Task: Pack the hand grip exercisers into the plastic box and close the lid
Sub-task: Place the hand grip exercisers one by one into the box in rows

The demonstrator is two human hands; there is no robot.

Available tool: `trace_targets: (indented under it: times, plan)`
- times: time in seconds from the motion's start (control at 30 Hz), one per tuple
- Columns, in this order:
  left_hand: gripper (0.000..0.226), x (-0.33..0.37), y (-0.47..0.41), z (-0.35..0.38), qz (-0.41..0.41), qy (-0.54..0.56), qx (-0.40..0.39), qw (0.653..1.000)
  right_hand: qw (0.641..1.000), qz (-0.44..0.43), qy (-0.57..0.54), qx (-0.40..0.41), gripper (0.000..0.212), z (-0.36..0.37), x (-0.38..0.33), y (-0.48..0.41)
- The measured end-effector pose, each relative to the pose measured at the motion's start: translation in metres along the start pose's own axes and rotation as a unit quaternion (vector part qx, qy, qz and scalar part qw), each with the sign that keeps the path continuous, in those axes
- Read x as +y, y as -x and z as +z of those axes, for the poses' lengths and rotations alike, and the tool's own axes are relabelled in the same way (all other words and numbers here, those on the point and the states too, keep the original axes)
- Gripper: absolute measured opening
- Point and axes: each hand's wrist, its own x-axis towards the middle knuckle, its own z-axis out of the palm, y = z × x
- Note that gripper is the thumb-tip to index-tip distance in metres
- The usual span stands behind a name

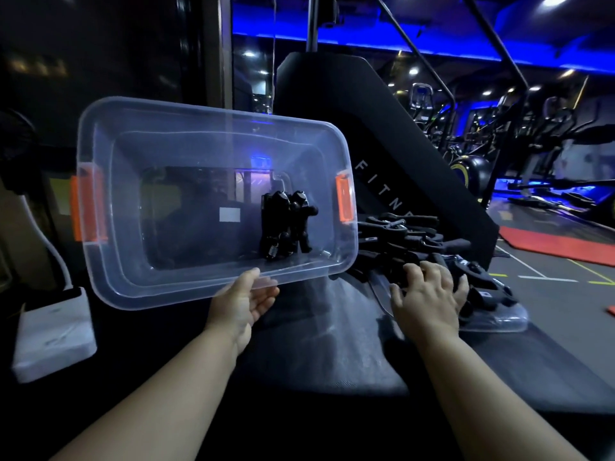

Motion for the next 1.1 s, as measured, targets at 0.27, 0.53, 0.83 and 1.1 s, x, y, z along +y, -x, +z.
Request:
trace_targets:
  times: [0.27,0.53,0.83,1.1]
  plan:
    - [0.027,-0.001,-0.001,-0.003,0.008,-0.001,-0.039,0.999,0.991,0.12,0.016,-0.053,0.066,-0.001,0.026,-0.006]
    - [0.027,-0.001,0.0,-0.002,0.021,-0.011,-0.039,0.999,0.994,0.105,0.023,-0.029,0.064,-0.005,0.047,-0.01]
    - [0.027,-0.002,-0.001,-0.001,0.028,-0.014,-0.037,0.999,0.986,0.149,-0.078,0.018,0.065,-0.012,0.067,-0.019]
    - [0.026,-0.005,-0.007,-0.003,0.028,-0.013,-0.041,0.999,0.982,0.155,-0.08,-0.065,0.065,-0.012,0.084,-0.035]
